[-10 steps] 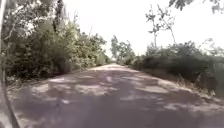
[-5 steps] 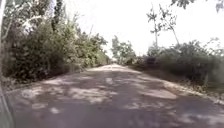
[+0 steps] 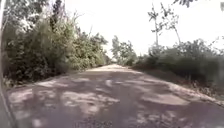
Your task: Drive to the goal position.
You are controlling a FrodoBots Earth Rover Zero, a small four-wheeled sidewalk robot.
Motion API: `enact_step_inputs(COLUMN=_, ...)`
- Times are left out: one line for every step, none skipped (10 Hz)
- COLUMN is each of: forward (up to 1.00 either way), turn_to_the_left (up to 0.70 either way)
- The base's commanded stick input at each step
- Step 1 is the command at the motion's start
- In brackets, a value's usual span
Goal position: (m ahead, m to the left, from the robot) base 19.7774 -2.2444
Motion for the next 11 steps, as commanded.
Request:
enact_step_inputs(forward=0.7, turn_to_the_left=0.0)
enact_step_inputs(forward=0.7, turn_to_the_left=0.0)
enact_step_inputs(forward=0.7, turn_to_the_left=0.0)
enact_step_inputs(forward=0.7, turn_to_the_left=0.0)
enact_step_inputs(forward=0.7, turn_to_the_left=0.0)
enact_step_inputs(forward=0.7, turn_to_the_left=0.0)
enact_step_inputs(forward=0.7, turn_to_the_left=0.0)
enact_step_inputs(forward=0.7, turn_to_the_left=0.0)
enact_step_inputs(forward=0.7, turn_to_the_left=0.0)
enact_step_inputs(forward=0.7, turn_to_the_left=0.0)
enact_step_inputs(forward=0.7, turn_to_the_left=0.0)
